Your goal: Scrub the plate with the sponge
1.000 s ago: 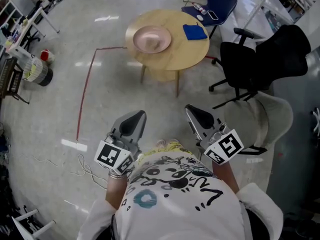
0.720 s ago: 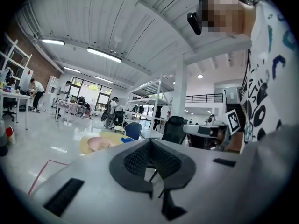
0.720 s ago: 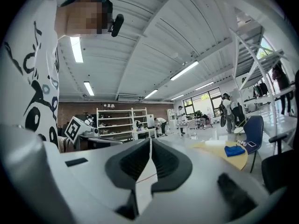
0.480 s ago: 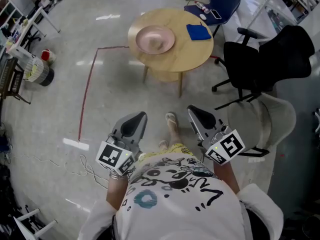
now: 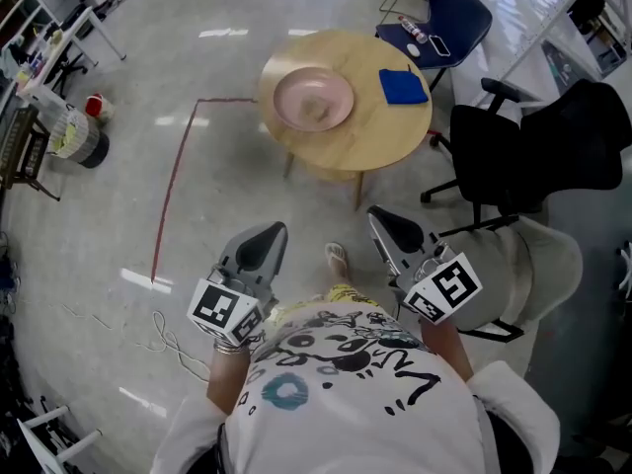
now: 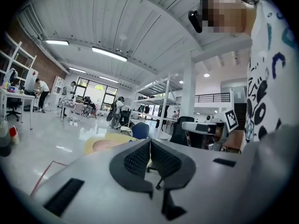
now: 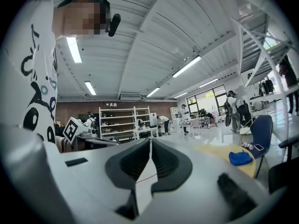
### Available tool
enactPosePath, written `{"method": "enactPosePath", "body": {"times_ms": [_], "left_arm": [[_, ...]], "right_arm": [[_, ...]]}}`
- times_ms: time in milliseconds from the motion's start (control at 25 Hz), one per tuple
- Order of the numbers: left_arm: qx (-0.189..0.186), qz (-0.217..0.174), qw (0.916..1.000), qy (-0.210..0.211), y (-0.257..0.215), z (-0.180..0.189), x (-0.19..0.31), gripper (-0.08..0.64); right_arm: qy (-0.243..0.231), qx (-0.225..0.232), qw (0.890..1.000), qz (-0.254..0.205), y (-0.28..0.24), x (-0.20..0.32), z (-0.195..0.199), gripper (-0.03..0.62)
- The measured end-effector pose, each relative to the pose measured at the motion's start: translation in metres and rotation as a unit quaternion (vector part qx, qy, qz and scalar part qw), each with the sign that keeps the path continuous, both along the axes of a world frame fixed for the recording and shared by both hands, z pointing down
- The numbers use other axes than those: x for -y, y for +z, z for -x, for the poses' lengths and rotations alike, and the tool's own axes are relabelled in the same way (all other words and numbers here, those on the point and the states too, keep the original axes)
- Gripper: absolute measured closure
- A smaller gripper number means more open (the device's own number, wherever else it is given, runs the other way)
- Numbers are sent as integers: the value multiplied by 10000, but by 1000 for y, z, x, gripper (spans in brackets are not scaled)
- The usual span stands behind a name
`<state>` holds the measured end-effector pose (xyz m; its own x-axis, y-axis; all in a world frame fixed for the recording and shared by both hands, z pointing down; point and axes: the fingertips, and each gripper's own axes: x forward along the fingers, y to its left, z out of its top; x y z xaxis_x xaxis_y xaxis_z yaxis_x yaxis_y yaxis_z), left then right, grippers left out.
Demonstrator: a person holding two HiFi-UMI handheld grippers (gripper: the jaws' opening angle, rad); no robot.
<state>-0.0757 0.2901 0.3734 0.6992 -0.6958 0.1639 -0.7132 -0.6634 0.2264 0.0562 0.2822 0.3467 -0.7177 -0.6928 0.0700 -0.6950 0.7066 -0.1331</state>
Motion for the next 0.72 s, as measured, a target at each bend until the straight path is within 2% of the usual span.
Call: {"method": "enactPosePath", "body": {"times_ms": [360, 720], "left_arm": [[21, -171, 9997, -194, -16, -22, 80, 543], [133, -75, 9983, -567, -12, -32, 148, 543]], "right_arm": [[-310, -99, 9994, -76, -11, 80, -12, 561], [-411, -88, 9990, 127, -3, 144, -40, 561]]}}
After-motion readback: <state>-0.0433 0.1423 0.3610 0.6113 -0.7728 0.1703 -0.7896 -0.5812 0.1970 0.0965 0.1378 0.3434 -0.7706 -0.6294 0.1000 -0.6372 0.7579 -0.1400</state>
